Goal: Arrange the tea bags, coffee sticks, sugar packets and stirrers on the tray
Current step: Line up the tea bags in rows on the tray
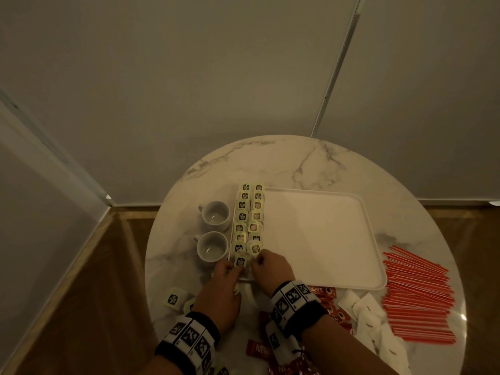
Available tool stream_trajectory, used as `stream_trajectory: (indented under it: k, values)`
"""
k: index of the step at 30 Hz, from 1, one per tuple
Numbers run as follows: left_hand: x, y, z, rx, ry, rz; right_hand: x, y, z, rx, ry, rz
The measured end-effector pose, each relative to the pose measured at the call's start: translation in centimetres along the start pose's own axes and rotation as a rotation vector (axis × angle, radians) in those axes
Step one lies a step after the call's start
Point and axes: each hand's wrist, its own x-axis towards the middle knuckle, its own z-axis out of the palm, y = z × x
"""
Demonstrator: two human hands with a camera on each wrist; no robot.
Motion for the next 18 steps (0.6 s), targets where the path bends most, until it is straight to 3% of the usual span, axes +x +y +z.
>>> stream_trajectory:
  k: [3,6,8,13,18]
  values:
    - [-0.2,0.9,-0.5,-0.225,0.048,-0.023,-0.9,0.3,-1.2,0.152,-0.039,-0.054]
    - [0.3,1.8,-1.0,-0.597,0.062,-0.137,-2.6,0.2,-2.2,0.525,-0.256,-0.058]
    - [0.8,2.2,-1.6,-0.826,0.001,-0.212,-3.4,0.4,-2.4,0.666,-0.330,-0.084]
    - [1.1,2.6,-2.6,-1.137,-0.081,-0.218,-3.8,0.8,-2.7,0.798,-0.250,-0.125]
    - [0.5,2.8,-3.1,-1.161,-0.090,-0.181,-3.2,1.0,-3.5,0.877,-0.204,-0.059]
